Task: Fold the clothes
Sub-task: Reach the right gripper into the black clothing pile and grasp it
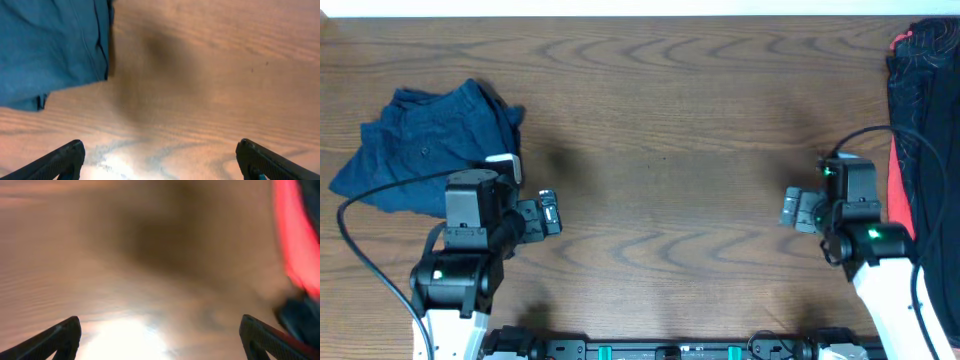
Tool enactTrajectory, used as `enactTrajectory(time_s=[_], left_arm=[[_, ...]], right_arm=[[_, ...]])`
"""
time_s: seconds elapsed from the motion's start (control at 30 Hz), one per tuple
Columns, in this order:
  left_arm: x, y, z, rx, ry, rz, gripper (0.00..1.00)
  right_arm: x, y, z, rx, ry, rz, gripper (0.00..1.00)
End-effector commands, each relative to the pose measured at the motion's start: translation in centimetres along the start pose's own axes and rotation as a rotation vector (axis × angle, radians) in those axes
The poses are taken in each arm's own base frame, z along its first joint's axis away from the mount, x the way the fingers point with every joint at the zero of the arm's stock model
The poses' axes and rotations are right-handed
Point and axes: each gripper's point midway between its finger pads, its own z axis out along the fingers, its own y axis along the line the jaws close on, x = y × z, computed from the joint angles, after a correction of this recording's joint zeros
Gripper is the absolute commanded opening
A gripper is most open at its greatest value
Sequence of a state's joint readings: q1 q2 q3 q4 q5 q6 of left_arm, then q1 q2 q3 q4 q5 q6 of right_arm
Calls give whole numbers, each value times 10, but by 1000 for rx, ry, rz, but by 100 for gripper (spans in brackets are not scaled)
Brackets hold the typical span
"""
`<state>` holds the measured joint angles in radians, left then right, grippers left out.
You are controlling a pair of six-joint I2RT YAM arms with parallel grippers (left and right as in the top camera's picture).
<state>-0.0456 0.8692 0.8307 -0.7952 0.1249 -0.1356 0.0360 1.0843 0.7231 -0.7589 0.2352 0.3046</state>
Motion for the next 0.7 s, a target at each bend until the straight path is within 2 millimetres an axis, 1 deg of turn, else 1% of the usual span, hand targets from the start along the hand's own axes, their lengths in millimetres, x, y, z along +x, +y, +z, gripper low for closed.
enactTrajectory(time_s=[0.0,0.17,0.23,0.27,0.3,0.37,0.5,0.57,0.67], left_arm=[[-2,0,-3,2,2,-18,98],[-2,0,-3,2,2,-18,98],[-2,0,-3,3,3,-18,98],[-2,0,-3,2,3,-18,98],[-2,0,-3,2,3,-18,98],[-2,0,-3,2,3,-18,98],[-2,0,-3,2,3,-18,98],[-2,0,-3,2,2,-18,98],[-2,0,-3,2,3,-18,98]], right_arm=[[-4,-64,-1,304,-46,304,99],[5,-115,7,435,3,466,99],[9,-137,11,480,15,543,94],[11,-144,13,496,22,568,92],[16,-155,15,517,40,605,89],[26,-166,20,535,78,652,84],[44,-184,33,560,157,734,81],[52,-191,38,576,187,759,81],[62,-198,47,591,228,791,75]])
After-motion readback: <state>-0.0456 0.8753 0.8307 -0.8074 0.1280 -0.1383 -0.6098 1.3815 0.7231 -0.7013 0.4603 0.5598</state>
